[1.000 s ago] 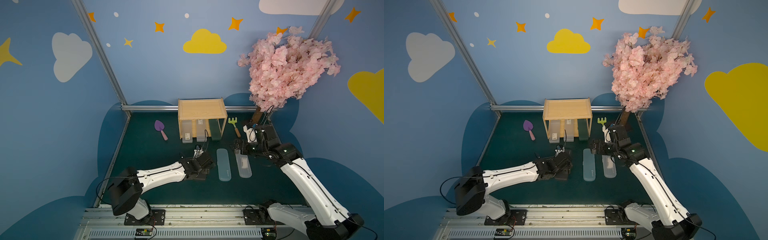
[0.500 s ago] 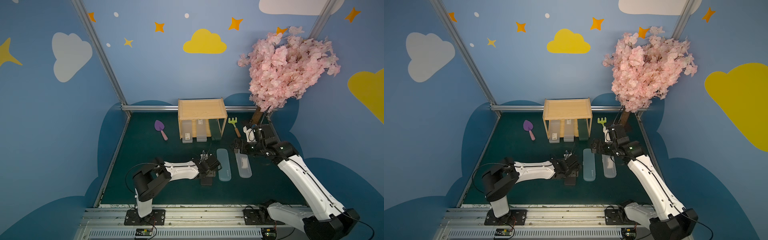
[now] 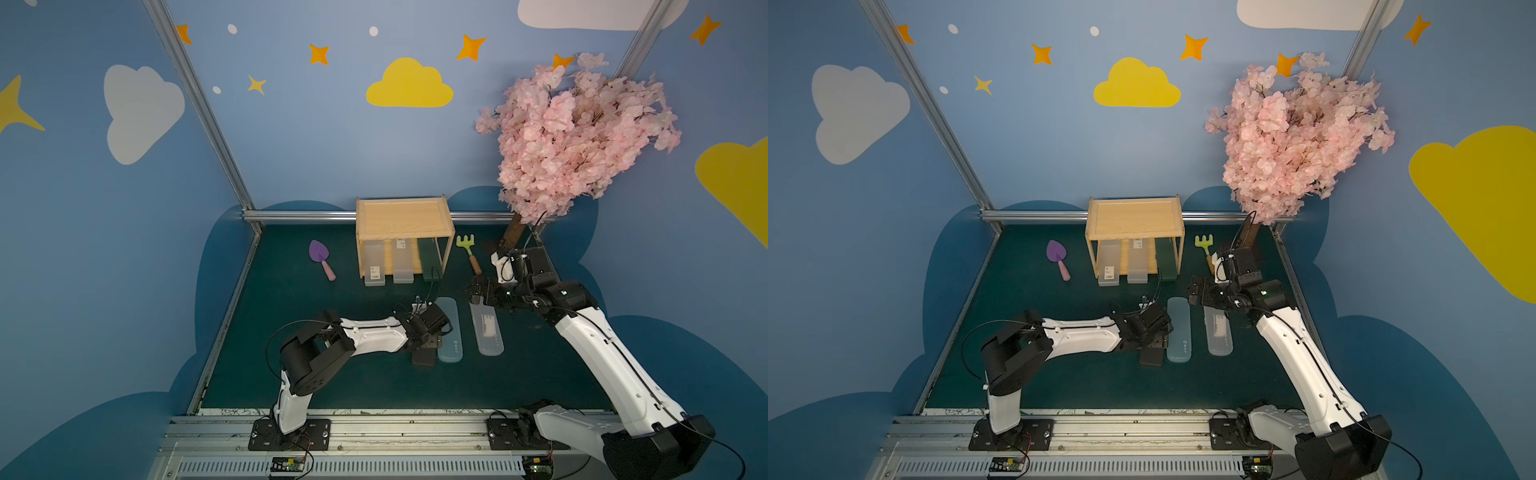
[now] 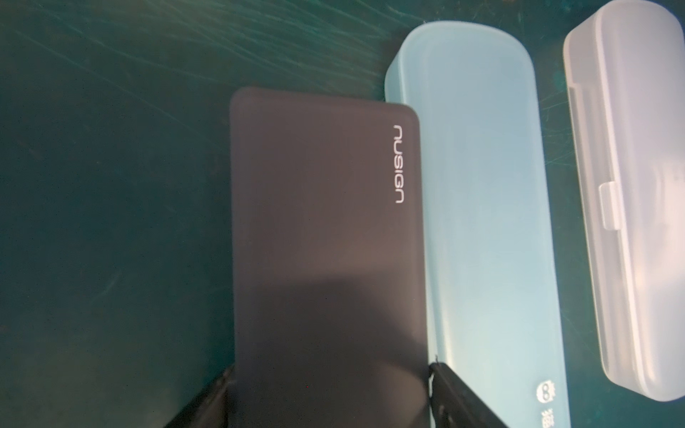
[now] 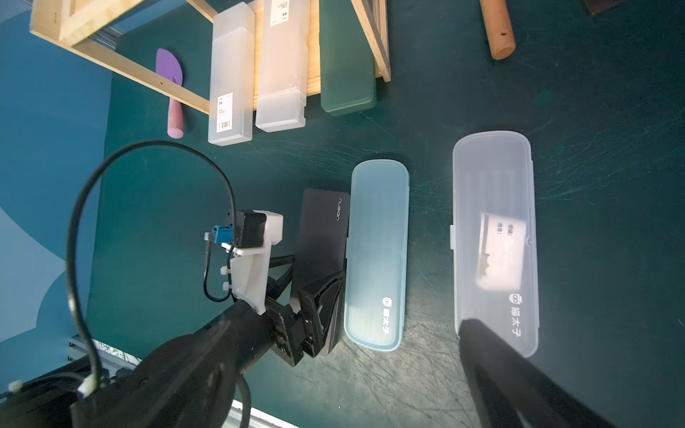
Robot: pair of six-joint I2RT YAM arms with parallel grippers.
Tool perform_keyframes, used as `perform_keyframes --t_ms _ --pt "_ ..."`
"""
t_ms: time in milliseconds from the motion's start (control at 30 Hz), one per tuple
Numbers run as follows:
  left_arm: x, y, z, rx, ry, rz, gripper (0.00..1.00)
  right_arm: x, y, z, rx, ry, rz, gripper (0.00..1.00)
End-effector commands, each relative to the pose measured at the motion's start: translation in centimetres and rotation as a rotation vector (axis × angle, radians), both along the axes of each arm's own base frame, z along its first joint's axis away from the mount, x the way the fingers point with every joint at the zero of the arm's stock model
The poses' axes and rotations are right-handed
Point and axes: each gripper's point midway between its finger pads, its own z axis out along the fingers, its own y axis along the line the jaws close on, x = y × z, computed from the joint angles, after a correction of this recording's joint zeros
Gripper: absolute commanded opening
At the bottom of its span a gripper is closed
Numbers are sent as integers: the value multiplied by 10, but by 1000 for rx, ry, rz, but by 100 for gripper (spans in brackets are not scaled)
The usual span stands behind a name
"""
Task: Remove the pencil cases from the shelf
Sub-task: Place the pencil case at the center of the board.
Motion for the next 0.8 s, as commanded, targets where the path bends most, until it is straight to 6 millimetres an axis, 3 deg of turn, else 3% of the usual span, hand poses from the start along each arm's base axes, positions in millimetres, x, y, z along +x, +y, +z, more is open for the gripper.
perform_keyframes --t_ms 0,300,767 --pt "-3 3 -13 19 40 -3 81 -6 -3 -3 3 15 6 98" --pt "10 -1 -13 -14 66 38 82 -5 -3 -1 9 9 8 98" --pt "11 16 -29 21 108 83 81 -6 -8 -2 17 12 2 98"
